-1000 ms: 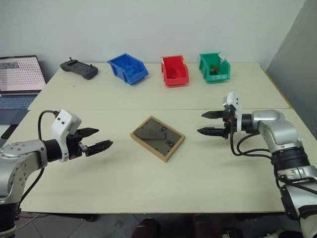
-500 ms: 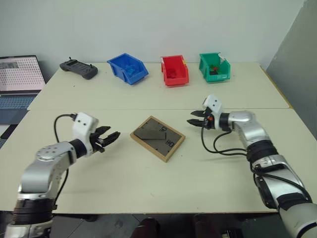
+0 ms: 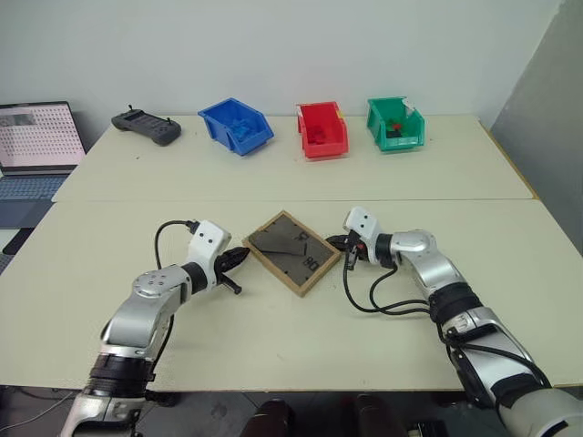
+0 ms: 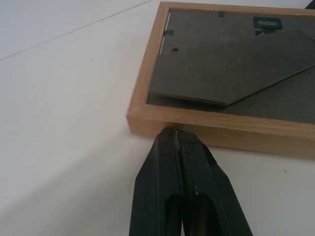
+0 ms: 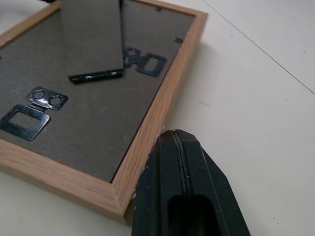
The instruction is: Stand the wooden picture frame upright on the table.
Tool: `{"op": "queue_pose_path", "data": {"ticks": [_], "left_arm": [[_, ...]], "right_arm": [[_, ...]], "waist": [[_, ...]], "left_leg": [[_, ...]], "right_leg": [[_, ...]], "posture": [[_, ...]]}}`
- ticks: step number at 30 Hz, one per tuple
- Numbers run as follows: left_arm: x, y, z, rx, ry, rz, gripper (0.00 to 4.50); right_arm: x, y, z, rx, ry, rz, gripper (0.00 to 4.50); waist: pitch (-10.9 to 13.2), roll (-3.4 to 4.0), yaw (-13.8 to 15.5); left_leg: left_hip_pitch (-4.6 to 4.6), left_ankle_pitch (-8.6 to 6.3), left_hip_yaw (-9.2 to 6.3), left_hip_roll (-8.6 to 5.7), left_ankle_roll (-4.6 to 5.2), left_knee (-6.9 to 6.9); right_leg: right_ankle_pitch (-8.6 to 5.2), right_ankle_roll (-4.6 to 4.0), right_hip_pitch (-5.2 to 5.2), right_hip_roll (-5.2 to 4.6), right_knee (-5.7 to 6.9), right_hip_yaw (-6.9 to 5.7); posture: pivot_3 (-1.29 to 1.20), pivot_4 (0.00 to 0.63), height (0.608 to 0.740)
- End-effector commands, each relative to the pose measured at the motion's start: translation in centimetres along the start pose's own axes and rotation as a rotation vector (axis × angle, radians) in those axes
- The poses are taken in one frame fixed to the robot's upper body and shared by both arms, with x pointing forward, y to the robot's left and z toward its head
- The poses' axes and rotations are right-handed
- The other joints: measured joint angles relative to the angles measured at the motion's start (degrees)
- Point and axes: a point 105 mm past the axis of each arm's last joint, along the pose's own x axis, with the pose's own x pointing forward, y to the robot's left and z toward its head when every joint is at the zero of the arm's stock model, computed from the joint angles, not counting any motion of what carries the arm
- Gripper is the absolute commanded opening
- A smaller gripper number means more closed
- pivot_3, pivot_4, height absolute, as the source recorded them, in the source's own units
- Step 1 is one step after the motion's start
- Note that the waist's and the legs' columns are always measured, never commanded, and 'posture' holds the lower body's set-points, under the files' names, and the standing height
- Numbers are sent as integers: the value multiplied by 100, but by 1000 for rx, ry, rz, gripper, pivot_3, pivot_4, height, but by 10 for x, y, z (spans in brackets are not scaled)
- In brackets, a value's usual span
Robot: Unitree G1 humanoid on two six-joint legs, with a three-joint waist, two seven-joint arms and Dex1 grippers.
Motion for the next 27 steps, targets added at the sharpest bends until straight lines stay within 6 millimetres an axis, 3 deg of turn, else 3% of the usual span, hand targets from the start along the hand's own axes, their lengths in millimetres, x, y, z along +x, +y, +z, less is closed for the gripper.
{"op": "queue_pose_path", "data": {"ticks": [1, 5, 7, 16, 19, 27], "left_arm": [[19, -10, 24, 41, -73, -45, 12], [30, -18, 29, 52, -81, -80, 12], [28, -17, 28, 61, -70, -84, 12], [-32, 19, 17, 16, 14, -73, 12], [-52, 21, 20, -60, 4, -164, 490], [-76, 12, 17, -649, 79, -432, 2310]], "right_arm": [[-1, 24, 22, -28, -57, 112, 0], [-6, 38, 23, -15, -50, 165, 0], [-9, 32, 19, -21, -24, 126, 0], [-44, -24, 3, -27, 62, -102, 0], [-46, -35, 4, 1, 58, -131, 0], [-32, -35, 8, -16, 52, -72, 0]], "waist": [[-1, -2, 9], [-2, -3, 4], [-2, -3, -26], [-2, -3, -24], [-1, -3, -27], [-1, -3, -39]], "left_leg": [[0, 0, -3, 0, 0, 0], [-1, 0, -2, -1, 0, 2], [-1, 0, -2, -1, 0, 1], [1, 0, 0, 0, 0, -1], [2, 0, 0, 2, 0, -3], [2, -1, -2, 1, 1, -3]], "right_leg": [[0, 0, 2, 0, 0, -3], [1, 2, 2, 0, -2, -2], [1, 2, 1, 0, -2, -2], [1, 2, -2, 1, -2, 3], [1, 1, -3, 2, -2, 2], [0, 1, -1, 2, -2, 0]], "posture": [[0, 150, 740], [0, 150, 740], [0, 150, 740], [0, 150, 740], [0, 150, 740], [0, 150, 740]]}}
